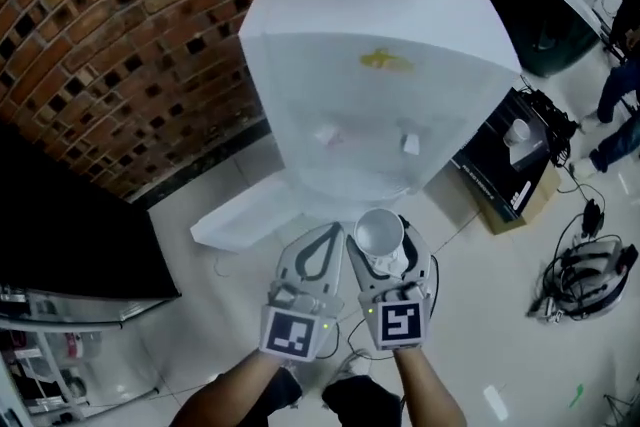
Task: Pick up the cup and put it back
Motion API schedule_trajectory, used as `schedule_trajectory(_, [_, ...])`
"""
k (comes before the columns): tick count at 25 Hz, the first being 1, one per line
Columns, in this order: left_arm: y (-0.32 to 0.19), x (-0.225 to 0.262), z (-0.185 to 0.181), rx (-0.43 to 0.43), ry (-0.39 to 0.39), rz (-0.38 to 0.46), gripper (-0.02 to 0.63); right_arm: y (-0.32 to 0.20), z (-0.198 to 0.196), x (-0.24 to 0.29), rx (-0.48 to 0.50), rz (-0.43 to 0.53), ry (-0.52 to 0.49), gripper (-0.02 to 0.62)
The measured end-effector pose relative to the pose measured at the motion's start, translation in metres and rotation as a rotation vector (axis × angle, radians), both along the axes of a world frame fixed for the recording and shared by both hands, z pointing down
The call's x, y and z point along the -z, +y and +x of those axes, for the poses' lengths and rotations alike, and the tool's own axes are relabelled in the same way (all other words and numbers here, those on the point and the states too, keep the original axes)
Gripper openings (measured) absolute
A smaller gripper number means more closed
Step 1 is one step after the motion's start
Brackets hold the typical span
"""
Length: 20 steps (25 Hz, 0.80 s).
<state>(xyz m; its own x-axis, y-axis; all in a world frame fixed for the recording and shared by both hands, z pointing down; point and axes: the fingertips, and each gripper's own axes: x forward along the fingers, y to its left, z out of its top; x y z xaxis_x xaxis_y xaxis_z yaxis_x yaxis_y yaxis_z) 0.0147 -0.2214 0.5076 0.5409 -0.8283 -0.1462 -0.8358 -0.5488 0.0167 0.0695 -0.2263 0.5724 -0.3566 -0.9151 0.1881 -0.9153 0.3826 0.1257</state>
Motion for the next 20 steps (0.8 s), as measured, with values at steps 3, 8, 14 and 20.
schedule_trajectory(3, [-0.004, -0.053, 0.005, -0.008, -0.008, 0.000, 0.000, -0.009, -0.001, -0.054, 0.002, 0.004, -0.014, 0.341])
schedule_trajectory(8, [-0.024, -0.129, 0.006, 0.001, -0.006, 0.022, 0.000, -0.030, 0.004, -0.142, -0.005, 0.006, -0.022, 0.341])
schedule_trajectory(14, [-0.048, -0.206, 0.006, 0.018, -0.007, 0.013, 0.000, -0.064, 0.000, -0.225, 0.012, 0.031, 0.008, 0.341])
schedule_trajectory(20, [-0.063, -0.256, -0.007, 0.041, -0.024, -0.001, 0.000, -0.116, 0.001, -0.305, -0.010, 0.025, -0.025, 0.341])
